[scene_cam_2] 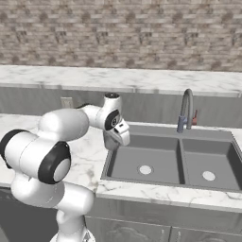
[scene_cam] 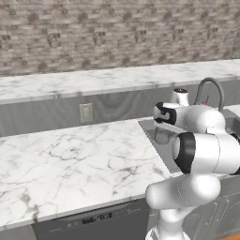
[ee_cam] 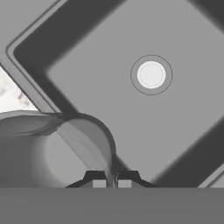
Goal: Place the glass cup in the left basin and the glass cup in the right basin of the sink.
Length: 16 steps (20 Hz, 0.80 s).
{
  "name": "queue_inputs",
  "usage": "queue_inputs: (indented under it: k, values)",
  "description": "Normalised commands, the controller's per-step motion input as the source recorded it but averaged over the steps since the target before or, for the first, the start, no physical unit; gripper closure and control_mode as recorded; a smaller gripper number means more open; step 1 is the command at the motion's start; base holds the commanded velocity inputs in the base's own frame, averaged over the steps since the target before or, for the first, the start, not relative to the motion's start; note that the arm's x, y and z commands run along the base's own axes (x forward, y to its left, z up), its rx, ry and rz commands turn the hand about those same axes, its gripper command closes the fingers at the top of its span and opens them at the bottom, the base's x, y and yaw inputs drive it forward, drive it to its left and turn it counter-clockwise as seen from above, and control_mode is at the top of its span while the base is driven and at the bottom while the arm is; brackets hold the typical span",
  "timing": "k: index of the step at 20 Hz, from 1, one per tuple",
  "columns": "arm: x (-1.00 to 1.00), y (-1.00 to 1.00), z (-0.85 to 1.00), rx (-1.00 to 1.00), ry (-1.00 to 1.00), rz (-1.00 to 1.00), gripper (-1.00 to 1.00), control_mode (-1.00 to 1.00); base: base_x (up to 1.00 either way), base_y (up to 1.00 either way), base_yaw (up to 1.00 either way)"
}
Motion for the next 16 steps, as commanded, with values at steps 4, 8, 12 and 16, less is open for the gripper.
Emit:
queue_inputs:
  k: [4, 8, 12, 16]
  values:
    - [-0.06, -0.58, -0.02, 0.00, 0.03, -0.03, 1.00, -1.00, 0.00, 0.00, 0.00]
    - [-0.03, -0.48, -0.14, -0.01, 0.04, -0.02, 1.00, -1.00, 0.00, 0.00, 0.00]
    - [0.00, -0.45, -0.24, 0.00, 0.05, -0.01, 1.00, -1.00, 0.00, 0.00, 0.00]
    - [0.00, -0.35, -0.37, 0.00, 0.04, -0.01, 1.00, -1.00, 0.00, 0.00, 0.00]
